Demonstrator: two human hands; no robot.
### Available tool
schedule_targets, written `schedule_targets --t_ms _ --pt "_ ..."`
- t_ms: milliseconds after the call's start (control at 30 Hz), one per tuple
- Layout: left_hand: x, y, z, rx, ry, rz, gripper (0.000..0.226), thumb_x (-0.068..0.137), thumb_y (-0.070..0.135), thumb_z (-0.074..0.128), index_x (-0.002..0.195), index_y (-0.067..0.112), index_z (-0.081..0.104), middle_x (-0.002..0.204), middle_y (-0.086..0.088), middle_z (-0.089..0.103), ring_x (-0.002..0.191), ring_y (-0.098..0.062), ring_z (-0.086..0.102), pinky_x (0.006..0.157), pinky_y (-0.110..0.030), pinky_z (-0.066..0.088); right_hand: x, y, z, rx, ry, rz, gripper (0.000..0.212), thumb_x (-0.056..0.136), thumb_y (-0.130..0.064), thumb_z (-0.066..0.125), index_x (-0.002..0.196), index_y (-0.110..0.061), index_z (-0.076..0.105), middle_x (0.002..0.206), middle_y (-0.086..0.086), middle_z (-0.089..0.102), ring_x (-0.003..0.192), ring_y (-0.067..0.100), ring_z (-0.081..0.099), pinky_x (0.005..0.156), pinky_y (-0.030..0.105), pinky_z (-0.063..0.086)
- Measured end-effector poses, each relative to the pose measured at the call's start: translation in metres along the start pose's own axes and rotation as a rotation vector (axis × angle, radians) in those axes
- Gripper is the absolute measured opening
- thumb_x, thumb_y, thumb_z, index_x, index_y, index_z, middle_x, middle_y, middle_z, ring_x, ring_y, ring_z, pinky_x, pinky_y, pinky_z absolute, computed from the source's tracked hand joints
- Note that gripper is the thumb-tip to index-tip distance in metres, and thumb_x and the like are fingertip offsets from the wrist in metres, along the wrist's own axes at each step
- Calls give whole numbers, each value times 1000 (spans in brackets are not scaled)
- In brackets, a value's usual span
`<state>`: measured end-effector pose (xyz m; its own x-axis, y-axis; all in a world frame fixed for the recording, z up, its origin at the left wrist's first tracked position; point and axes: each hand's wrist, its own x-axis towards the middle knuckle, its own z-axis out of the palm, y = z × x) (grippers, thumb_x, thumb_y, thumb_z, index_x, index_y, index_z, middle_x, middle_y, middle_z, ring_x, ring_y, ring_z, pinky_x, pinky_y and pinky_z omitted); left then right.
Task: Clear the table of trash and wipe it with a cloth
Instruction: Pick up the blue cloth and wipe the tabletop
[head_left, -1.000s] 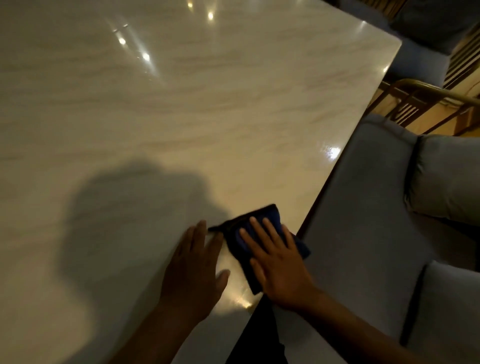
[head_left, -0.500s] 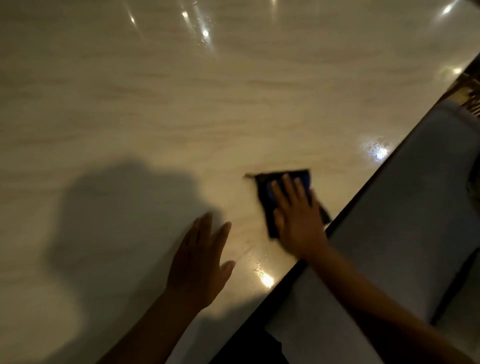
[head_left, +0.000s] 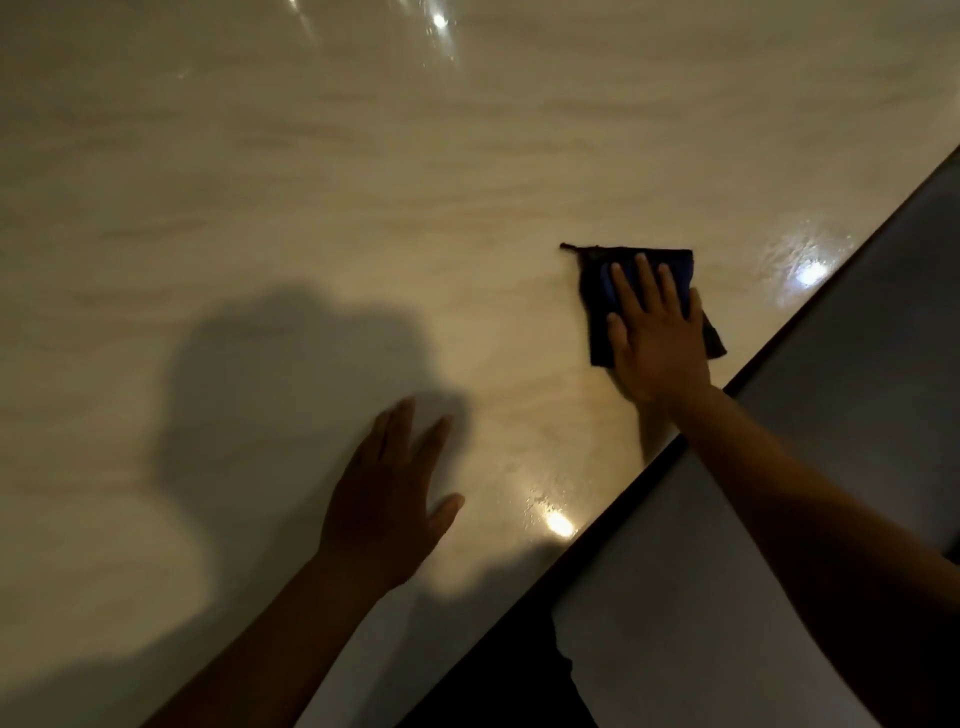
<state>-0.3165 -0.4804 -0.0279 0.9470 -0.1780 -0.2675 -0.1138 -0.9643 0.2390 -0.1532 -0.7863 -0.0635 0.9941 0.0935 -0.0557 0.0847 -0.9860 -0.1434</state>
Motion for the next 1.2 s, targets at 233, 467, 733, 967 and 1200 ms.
schedule_targets --t_ms 233,467,733,967,1200 --pt "-29 -31 11 17 45 67 83 81 54 70 152 23 39 160 -17 29 144 -38 34 105 -50 44 -183 -137 26 53 -54 -209 66 97 -42 35 157 -26 13 165 5 6 152 30 3 119 56 8" --pt "-128 -123 15 80 64 79 81 86 66 49 155 29 29 162 -11 25 146 -34 31 103 -46 45 -194 -154 37 -23 -14 -146 61 96 -43 30 155 -30 23 164 3 16 150 28 17 115 55 23" --pt "-273 -236 19 -3 30 40 79 91 62 52 158 32 21 167 -6 11 152 -31 15 113 -41 34 -278 -316 64 27 46 74 63 96 -45 23 156 -25 22 163 9 18 149 34 17 117 57 16" --pt "-338 -288 23 -25 18 -15 83 88 66 48 158 32 20 167 -7 10 152 -30 14 113 -44 39 -406 -425 77 2 -117 -373 61 100 -44 29 157 -29 14 165 2 6 152 26 4 118 55 13" --pt "-355 -308 25 -21 14 -32 80 92 66 45 159 33 15 167 -6 2 153 -28 4 118 -41 24 -340 -406 81 -3 -24 39 62 98 -46 17 157 -26 14 165 6 9 151 29 7 120 54 10"
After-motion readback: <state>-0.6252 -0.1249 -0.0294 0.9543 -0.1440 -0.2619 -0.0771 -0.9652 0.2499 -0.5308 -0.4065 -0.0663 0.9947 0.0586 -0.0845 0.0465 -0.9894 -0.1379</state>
